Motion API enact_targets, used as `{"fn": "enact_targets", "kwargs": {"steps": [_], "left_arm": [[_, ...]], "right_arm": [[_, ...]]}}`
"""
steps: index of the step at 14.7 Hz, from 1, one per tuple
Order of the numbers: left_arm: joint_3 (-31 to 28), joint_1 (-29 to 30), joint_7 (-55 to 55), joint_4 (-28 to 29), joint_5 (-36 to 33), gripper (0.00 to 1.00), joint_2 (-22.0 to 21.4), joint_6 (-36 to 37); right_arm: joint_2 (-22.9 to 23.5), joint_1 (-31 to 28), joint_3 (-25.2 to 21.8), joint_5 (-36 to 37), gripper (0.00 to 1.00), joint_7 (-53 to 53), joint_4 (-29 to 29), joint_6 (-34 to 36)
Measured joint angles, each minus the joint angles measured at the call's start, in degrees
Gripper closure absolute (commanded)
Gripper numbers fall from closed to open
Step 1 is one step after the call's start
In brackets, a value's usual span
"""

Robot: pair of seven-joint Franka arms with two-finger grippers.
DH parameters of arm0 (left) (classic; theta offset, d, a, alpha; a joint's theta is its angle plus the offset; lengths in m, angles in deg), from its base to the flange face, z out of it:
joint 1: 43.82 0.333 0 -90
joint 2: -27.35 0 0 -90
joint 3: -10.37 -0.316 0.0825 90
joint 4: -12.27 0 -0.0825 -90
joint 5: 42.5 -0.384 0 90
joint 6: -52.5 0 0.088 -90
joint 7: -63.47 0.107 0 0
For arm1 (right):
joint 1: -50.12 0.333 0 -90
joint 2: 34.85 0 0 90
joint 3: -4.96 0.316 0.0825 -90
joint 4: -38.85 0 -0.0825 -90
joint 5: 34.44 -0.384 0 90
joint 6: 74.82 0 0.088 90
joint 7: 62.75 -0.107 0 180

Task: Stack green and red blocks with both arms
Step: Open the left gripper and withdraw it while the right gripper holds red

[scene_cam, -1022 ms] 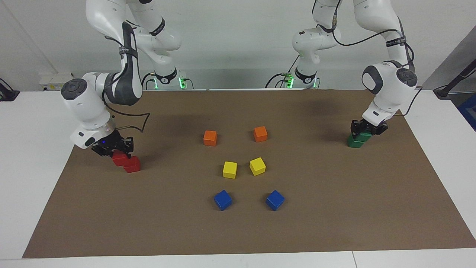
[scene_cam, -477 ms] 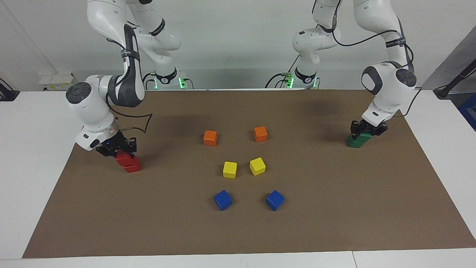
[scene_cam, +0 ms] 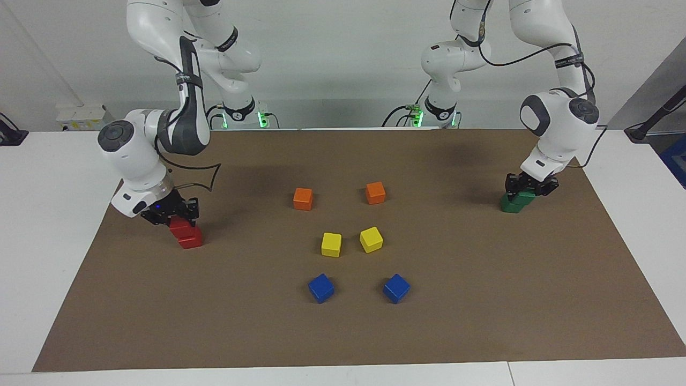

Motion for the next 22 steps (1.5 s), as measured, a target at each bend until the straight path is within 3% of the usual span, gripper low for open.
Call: {"fn": "enact_targets", "kwargs": {"steps": [9, 16, 22], "left_arm": [[0.26, -0.02, 0.18, -0.39, 0.0, 0.0, 0.33, -0.33], [0.58, -0.07, 0.2, -18.89, 0.0, 0.0, -0.07, 17.94], [0.84, -0.07, -6.24, -23.59, 0.0, 0.0, -3.49, 25.33]], "right_arm": [[0.0, 0.65, 0.11, 0.0, 1.0, 0.0, 0.01, -0.38], [0.11, 0.65, 0.07, 0.06, 1.0, 0.0, 0.01, -0.98], [0.73, 0.65, 0.03, 0.18, 1.0, 0.0, -0.03, -1.25]]}}
